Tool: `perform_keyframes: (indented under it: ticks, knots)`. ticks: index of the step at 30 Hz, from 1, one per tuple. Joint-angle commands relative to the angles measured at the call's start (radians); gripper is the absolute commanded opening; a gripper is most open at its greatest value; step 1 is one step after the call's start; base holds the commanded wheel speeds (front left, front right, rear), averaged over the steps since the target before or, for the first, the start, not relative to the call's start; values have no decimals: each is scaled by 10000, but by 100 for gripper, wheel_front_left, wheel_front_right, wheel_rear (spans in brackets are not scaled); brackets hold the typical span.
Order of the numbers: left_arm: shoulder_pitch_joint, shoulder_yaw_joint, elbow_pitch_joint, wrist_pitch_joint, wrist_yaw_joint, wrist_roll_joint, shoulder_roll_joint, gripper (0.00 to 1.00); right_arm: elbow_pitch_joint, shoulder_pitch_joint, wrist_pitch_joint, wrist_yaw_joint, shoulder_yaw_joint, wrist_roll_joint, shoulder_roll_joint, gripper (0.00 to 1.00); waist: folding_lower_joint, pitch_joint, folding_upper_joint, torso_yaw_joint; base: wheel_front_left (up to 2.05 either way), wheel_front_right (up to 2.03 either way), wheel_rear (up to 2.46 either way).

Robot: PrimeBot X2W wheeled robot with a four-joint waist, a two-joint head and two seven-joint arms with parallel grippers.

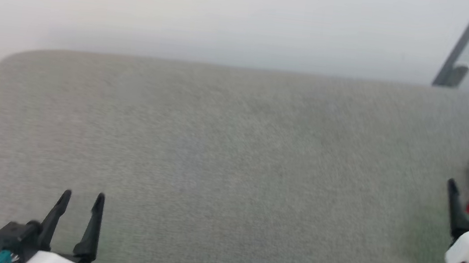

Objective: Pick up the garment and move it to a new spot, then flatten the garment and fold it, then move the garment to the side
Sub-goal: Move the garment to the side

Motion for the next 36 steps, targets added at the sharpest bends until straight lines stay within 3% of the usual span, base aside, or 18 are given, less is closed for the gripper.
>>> perform_keyframes:
  ticks: [1,13,27,36]
  knots:
    - [253,125,7,-21,26,-59,-2,100,-181,319,-150,-5,-80,-42,255,100,0,-575,-1,456,0,0,0]
    - [1292,574,-326,-21,26,-96,-290,100,-1509,1915,-227,-5,-333,-194,1022,100,0,-1326,-1,692,0,0,0]
    - [1786,664,-916,-21,26,-6,-231,100,-4194,3919,553,-5,-1246,-141,1240,100,0,-1549,-1,763,0,0,0]
    - [2045,828,-1233,-21,26,97,-288,100,-5086,4507,807,-5,-1454,-65,1408,100,0,-1534,-1,757,0,0,0]
